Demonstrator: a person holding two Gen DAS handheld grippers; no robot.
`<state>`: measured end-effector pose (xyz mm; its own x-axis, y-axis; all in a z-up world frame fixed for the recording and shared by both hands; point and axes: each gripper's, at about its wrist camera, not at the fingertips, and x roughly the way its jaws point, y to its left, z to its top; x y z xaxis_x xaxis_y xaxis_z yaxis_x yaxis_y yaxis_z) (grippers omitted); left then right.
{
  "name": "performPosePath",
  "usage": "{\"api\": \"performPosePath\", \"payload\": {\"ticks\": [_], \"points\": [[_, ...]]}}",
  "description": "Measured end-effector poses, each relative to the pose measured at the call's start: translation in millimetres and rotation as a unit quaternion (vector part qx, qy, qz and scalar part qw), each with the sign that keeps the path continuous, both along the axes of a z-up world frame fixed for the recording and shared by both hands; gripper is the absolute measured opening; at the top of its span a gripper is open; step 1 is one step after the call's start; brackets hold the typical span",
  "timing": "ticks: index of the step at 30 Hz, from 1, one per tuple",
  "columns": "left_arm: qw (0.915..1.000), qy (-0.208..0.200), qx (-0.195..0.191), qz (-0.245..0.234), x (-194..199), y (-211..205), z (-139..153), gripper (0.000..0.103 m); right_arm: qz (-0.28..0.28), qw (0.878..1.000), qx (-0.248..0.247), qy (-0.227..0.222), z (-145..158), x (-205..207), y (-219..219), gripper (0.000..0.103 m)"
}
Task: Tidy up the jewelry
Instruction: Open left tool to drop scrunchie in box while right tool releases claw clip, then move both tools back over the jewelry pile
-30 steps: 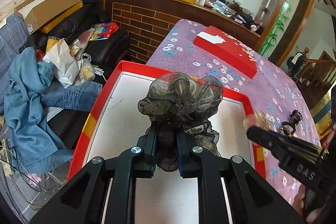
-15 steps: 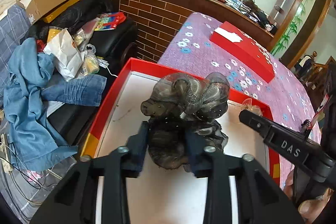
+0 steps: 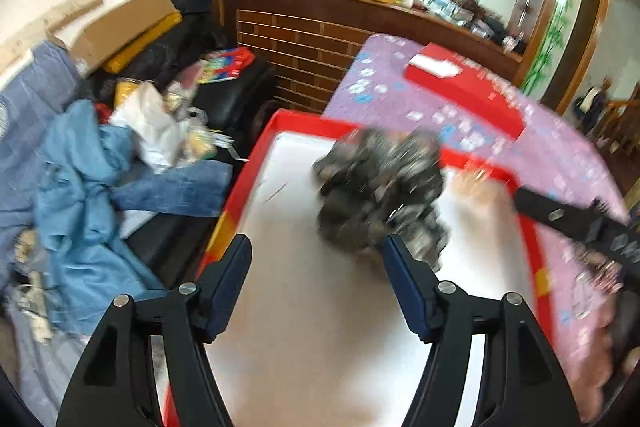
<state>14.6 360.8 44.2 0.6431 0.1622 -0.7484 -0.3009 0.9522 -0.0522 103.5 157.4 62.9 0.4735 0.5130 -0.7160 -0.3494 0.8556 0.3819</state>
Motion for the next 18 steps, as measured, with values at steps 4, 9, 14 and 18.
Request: {"api": "performPosePath", "payload": {"ticks": [4, 9, 14, 18], "points": [[0.9986, 0.009, 0.052, 0.0, -8, -18, -13, 0.067, 0.015, 1.0, -0.014, -0.004, -12, -18, 2, 0.06], [0.9953, -0.001, 0.097, -0.002, -9, -35, -11, 0.067, 0.024, 0.999, 0.009, -0.027, -4, -36, -18, 0.06], [0.9912, 0.015, 0.13, -0.014, 0, -56, -16, 0.067, 0.054, 0.997, 0.022, -0.041, 12, -40, -43, 0.061], [0.9941, 0.028, 0.104, -0.012, -11, -65, -19, 0.067, 0.075, 0.996, 0.04, -0.026, 19, -25, -73, 0.062]]}}
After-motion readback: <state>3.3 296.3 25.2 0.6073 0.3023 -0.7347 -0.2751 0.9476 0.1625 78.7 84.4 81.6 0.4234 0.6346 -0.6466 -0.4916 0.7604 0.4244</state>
